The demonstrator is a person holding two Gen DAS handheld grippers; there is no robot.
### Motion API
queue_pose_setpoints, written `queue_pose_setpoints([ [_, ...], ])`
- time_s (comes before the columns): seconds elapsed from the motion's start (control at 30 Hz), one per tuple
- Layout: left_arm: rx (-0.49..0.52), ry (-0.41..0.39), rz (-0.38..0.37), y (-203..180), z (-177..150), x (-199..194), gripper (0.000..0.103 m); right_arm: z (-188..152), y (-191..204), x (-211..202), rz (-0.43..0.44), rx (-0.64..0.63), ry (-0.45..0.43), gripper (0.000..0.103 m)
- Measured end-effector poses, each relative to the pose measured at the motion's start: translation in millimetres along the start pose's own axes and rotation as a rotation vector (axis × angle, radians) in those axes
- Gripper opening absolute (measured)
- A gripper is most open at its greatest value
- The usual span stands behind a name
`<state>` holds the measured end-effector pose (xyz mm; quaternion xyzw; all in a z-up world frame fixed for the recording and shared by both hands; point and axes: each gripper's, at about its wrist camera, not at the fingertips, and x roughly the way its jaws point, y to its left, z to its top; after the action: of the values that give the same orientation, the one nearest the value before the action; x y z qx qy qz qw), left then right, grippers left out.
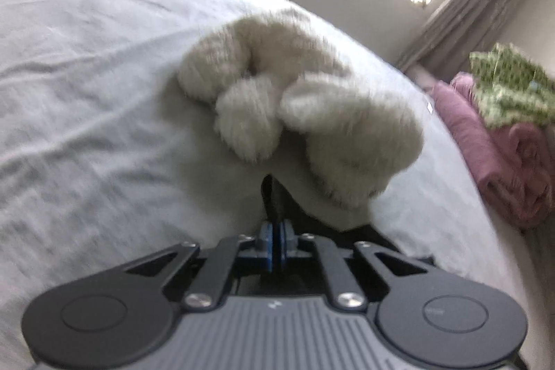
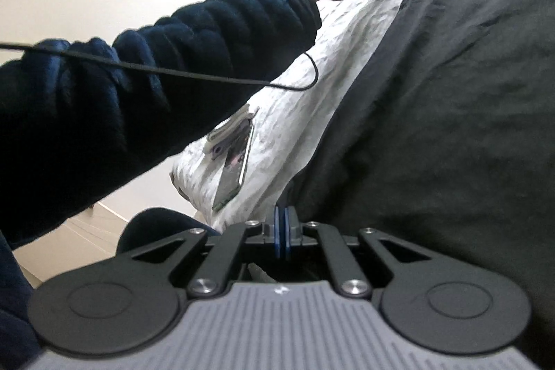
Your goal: Fold clothes
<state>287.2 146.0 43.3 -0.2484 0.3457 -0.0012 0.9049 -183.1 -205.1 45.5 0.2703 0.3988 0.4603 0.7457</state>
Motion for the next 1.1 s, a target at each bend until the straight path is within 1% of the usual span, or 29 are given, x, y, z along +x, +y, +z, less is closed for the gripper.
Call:
queue_pose_setpoints([
  [0.1, 0.023, -0.023, -0.001, -4.6, 7.4, -6.4, 0.003, 2.1, 0.9, -5.3, 0.033, 0.012, -0.035, 0.006],
  [0.2, 0.049, -0.022, 0.013, -10.3, 5.2, -5.5, 0.003, 2.1, 1.3, -3.3, 0.004, -0.004, -0.020, 0.006],
  [0.3, 0.037, -0.030, 0.015, -12.8, 5.4, -9.3, 0.003, -0.2, -4.6, 0.0, -0.005, 0.036, -0.007, 0.006],
  [0.4, 0.025, -0.038, 0.018, -15.3, 5.6, -13.0, 0.003, 3.3, -4.3, -8.1, 0.021, 0.057, -0.045, 0.006],
  [0.57, 0.005, -0.053, 0.019, -21.8, 7.1, -20.5, 0.003, 3.9, -15.2, -29.4, 0.029, 0.146, -0.115, 0.006],
  [0.7, 0.008, -0.077, 0.006, -49.1, 14.0, -33.8, 0.003, 4.0, -23.8, -45.2, 0.038, 0.218, -0.170, 0.006],
  [0.83, 0.040, -0.082, -0.017, -87.7, 12.0, -39.2, 0.003, -0.9, -29.9, -56.1, 0.053, 0.276, -0.216, 0.006],
  [0.97, 0.063, -0.078, -0.045, -129.5, 1.2, -37.4, 0.003, -8.4, -40.3, -71.1, 0.051, 0.355, -0.276, 0.006],
  [1.1, 0.130, -0.058, -0.083, -176.0, -18.0, -25.0, 0.003, -19.2, -52.7, -83.4, 0.031, 0.425, -0.311, 0.006],
])
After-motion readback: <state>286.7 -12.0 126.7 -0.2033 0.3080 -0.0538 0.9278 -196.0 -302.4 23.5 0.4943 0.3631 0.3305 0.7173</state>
